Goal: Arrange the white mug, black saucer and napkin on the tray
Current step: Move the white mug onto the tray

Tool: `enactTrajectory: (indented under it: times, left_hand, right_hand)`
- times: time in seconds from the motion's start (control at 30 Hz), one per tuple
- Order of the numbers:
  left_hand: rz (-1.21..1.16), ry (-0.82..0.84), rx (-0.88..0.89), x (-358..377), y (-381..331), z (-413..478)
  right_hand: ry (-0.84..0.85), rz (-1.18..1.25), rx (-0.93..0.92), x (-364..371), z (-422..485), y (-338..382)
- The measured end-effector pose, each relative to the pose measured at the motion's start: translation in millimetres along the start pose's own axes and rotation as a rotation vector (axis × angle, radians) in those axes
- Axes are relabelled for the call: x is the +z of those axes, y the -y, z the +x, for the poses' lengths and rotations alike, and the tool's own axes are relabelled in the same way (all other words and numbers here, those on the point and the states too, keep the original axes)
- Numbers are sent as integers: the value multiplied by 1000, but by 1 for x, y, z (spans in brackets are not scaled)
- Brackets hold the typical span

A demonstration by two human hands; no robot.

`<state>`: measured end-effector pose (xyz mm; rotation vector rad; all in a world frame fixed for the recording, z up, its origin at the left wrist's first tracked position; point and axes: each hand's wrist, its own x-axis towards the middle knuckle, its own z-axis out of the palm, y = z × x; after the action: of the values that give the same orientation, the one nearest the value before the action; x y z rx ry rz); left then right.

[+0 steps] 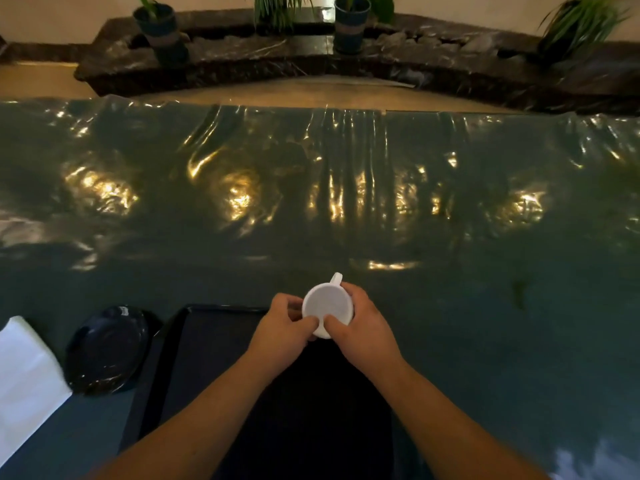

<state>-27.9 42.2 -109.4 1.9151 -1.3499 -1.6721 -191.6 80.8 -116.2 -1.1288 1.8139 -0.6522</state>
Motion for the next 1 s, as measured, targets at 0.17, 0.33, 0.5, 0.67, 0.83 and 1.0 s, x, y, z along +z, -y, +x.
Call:
enactTrajectory:
  times: [0.17,0.33,0.5,0.67,0.83,1.0]
  left_hand:
    - [-7,50,-72,13,18,-22]
    - [-37,78,-146,22,30,-30]
    - [-66,119,-146,31,30,-30]
    - [220,107,12,30,25,-30]
    - [422,-176,177,-1,27,-38]
    - [398,-455,197,-83,68,-46]
  right_hand:
    - [4,-148,-38,2,-34,-17]
    - [54,-384,-133,1,-49,-33]
    - [-4,-560,-216,-4,-47,-48]
    - [3,-565,-205,-18,-48,-56]
    - [-25,-513,-271,-25,-47,-29]
    - [44,-525,-395,25,-37,33]
